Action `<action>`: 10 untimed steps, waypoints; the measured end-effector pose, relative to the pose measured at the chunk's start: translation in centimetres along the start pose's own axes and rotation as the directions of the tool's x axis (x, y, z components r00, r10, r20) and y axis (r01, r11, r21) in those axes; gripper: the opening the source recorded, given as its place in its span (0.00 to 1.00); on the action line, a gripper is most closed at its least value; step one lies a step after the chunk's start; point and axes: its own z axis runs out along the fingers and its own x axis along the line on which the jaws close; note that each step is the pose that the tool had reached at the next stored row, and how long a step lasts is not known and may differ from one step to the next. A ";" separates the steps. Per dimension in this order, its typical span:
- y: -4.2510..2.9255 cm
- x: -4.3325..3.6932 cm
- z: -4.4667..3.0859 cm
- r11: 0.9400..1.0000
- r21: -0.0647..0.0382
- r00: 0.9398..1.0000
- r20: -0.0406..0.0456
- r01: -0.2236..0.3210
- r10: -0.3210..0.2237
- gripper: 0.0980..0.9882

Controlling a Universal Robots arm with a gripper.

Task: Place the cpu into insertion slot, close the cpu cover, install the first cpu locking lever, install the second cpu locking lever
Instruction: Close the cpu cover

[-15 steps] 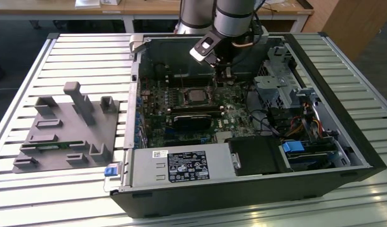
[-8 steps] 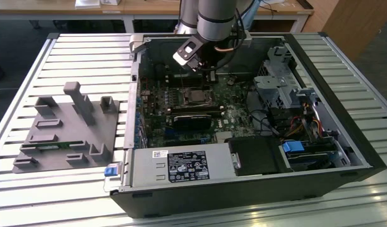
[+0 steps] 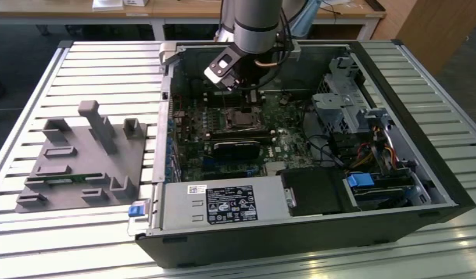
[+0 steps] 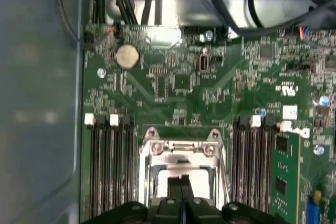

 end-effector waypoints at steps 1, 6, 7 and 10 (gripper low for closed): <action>-0.28 0.00 0.12 1.000 0.000 1.000 0.000 0.000 0.000 0.02; -1.68 -0.01 0.64 1.000 0.000 1.000 0.000 0.000 0.000 0.02; -1.82 -0.01 0.67 1.000 0.000 1.000 0.000 0.000 0.000 0.02; -2.06 0.00 0.85 1.000 0.000 1.000 0.000 0.000 0.000 0.02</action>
